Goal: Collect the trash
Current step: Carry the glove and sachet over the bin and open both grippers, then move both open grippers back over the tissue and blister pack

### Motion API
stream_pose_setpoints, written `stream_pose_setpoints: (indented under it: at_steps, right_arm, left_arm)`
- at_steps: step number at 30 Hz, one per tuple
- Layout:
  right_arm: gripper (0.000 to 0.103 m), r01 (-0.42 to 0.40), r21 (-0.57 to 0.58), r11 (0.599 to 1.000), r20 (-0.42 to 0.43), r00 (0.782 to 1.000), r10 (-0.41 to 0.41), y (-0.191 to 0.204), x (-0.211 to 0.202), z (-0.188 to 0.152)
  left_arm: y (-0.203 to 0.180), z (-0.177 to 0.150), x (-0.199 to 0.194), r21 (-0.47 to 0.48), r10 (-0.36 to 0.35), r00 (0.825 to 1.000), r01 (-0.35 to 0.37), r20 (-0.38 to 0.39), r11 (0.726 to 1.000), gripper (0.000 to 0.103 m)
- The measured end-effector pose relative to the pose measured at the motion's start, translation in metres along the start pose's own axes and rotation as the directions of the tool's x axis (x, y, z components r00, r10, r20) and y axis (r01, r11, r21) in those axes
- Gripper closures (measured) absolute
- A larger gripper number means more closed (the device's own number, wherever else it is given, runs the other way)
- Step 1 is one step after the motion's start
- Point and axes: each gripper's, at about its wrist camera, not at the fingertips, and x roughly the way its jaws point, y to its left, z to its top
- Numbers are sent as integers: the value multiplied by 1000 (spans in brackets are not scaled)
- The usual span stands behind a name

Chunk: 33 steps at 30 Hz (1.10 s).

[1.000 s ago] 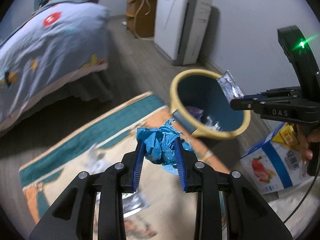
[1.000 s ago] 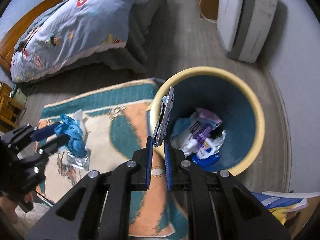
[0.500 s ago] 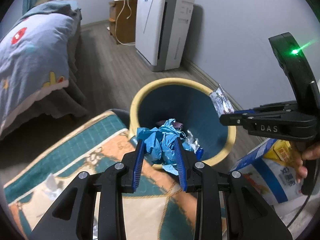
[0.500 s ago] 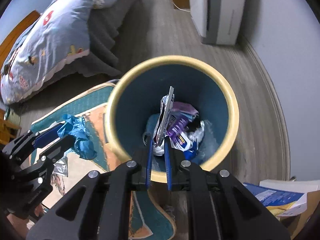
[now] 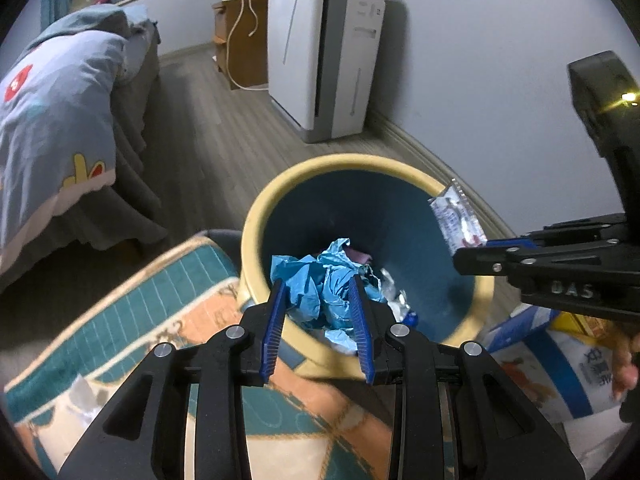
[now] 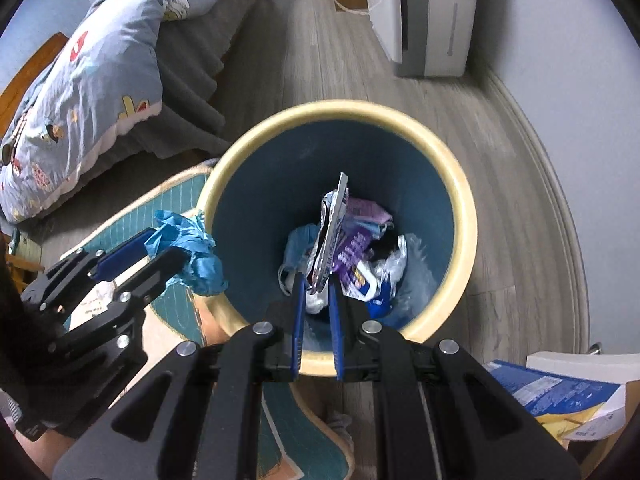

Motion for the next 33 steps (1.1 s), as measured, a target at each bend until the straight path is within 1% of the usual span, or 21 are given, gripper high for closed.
stream_pose_setpoints:
  at_steps: [2,4,5,6,7,8,9,10,11,12,13,14,15,16,18,22,29,33]
  right_arm:
    - [92,12,5,1000,41,999,-12,-1,-6,3]
    - [90,16,19,1000,63,998,-17,-1,-9,6]
    - [90,18,24,1000,66,998,-19,-1,-10,6]
    - [87,20,27,999,69,997,-22,-2,-11,7]
    - [79,26,31,999,70,997,-28,-2,-12,7]
    - [74,32,38,999,71,997,-35,-2,-13,7]
    - [66,34,43,999,70,997,-37,-2,-13,7]
    - [60,34,47,998,67,997,-37,-1,-13,7]
    - [57,34,47,998,64,997,-37,0,-13,7]
    - [51,35,46,998,63,997,-38,2,-13,7]
    - [42,37,43,998,65,997,-39,4,-14,8]
    - [37,39,40,998,71,997,-42,6,-16,8]
    - [28,41,38,998,77,996,-44,8,-18,8]
    - [23,41,37,998,84,996,-44,10,-20,8]
    - [19,32,34,999,98,995,-35,14,-25,9]
    - [13,30,23,999,110,993,-32,24,-30,10]
    - [9,36,-33,999,116,993,-32,51,-35,8]
    - [8,38,-70,997,118,993,-30,71,-35,7]
  left_arm:
    - [2,2,0,-11,-3,1000,3,14,1000,64]
    - [5,4,-2,-28,-11,1000,12,25,1000,51]
    - [6,5,-3,-30,-10,1000,11,29,999,43]
    - [6,5,-5,-27,-8,999,9,37,1000,40]
    - [6,5,-6,-22,-2,999,2,38,1000,39]
    - [7,5,-7,-19,5,999,-5,38,1000,35]
    - [8,4,-9,-20,12,999,-11,36,1000,31]
    - [9,4,-11,-23,14,999,-13,38,1000,30]
    - [10,5,-12,-26,15,999,-14,40,1000,28]
    - [13,4,-14,-29,18,999,-17,41,999,24]
    - [14,4,-17,-29,21,999,-19,42,999,23]
    - [16,3,-21,-26,26,999,-25,44,999,21]
    - [17,2,-23,-23,32,998,-31,46,999,15]
    - [19,0,-27,-21,47,998,-46,50,999,11]
    - [25,-2,-35,-25,79,995,-78,57,997,9]
    - [41,-9,-51,-59,98,993,-94,65,994,9]
    - [70,-21,-80,-89,127,989,-120,76,989,8]
    - [83,-30,-91,-88,149,986,-142,71,986,8]
